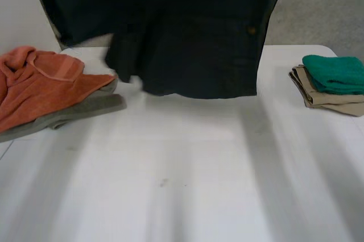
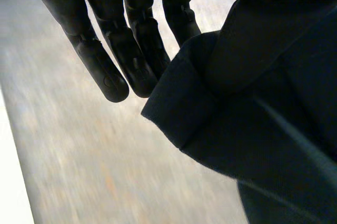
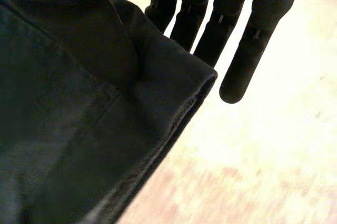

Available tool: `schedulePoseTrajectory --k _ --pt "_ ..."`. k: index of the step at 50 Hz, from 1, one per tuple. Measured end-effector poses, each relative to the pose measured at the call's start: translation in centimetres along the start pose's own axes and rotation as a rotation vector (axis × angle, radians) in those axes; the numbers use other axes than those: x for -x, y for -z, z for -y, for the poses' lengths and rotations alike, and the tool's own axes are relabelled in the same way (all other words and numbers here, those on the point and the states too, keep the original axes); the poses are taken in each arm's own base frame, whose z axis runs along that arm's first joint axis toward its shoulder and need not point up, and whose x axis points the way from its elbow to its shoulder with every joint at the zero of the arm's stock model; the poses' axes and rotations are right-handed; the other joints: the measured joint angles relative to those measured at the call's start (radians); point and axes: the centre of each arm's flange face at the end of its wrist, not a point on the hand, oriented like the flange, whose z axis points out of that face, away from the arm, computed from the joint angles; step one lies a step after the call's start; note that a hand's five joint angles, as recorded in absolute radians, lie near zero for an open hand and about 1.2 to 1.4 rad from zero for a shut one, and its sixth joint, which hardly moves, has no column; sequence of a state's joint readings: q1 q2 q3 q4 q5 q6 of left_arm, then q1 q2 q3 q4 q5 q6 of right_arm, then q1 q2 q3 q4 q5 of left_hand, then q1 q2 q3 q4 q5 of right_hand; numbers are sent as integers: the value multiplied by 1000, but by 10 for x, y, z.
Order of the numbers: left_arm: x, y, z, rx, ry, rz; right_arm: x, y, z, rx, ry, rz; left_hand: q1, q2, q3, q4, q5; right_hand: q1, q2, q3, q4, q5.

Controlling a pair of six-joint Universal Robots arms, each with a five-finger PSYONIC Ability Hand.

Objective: Fold the laundry.

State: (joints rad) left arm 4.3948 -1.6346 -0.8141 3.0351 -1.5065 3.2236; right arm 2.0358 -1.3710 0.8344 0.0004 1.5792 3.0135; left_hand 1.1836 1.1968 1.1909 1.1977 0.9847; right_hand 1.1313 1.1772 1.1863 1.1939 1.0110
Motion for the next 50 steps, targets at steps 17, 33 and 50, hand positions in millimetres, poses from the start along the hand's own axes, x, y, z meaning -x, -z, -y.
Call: schedulePoseTrajectory --k 17,33,50 --pt "6 -58 -88 45 -58 49 6 -28 -57 38 -8 -50 0 0 0 0 0 0 0 0 0 0" --pt "-5 -60 -315 276 -103 33 17 -27 -282 188 201 -200 -130 -136 -116 -120 -77 -109 -140 -122 -122 -100" --pt "-9 -61 -272 272 -38 98 12 -39 -287 147 180 -97 -994 -993 -981 -1001 -935 -909 -971 -978 -978 -955"
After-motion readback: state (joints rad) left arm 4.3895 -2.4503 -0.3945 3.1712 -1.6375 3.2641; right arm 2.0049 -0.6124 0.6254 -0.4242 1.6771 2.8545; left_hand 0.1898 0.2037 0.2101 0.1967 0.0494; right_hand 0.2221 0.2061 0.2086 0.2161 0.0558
